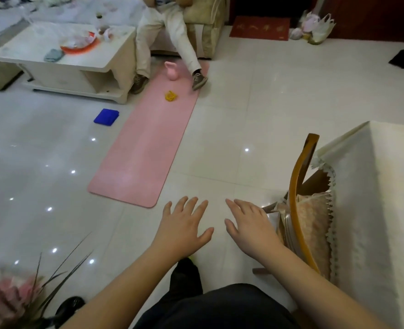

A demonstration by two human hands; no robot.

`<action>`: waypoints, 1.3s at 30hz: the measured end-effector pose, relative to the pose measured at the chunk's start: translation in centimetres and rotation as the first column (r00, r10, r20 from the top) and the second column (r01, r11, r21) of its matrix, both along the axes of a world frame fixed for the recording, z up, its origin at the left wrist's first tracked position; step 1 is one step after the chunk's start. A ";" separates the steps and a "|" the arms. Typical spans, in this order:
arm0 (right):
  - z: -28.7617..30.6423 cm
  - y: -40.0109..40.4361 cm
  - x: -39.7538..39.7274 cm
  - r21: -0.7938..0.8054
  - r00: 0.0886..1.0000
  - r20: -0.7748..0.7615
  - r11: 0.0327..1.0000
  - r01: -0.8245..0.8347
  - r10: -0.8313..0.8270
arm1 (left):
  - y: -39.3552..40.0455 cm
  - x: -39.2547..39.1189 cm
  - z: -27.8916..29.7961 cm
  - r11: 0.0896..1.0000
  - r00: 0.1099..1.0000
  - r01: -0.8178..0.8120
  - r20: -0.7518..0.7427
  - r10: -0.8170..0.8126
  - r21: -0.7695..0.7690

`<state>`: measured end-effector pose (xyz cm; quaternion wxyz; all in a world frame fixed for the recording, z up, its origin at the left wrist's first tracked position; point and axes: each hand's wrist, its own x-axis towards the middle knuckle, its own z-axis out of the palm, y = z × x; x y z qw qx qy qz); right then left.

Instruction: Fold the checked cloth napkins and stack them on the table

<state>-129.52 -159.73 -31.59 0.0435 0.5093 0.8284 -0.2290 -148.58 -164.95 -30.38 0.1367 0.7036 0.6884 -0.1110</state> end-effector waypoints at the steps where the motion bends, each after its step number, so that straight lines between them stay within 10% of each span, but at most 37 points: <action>1: -0.2 1.0 -0.6 0.009 1.000 0.025 1.000 0.003 -0.003 | 1.4 -0.8 -0.3 1.000 1.000 0.012 0.002 -0.012 -0.004; 14: -0.7 14.0 -8.6 0.101 0.961 0.154 0.971 0.216 -0.230 | 20.8 -11.5 0.8 0.973 0.973 0.225 0.039 -0.227 0.042; 39: -1.8 45.5 2.4 0.134 0.761 0.211 0.790 0.599 -0.613 | 56.6 2.6 0.4 0.873 0.873 0.487 -0.004 -0.487 -0.034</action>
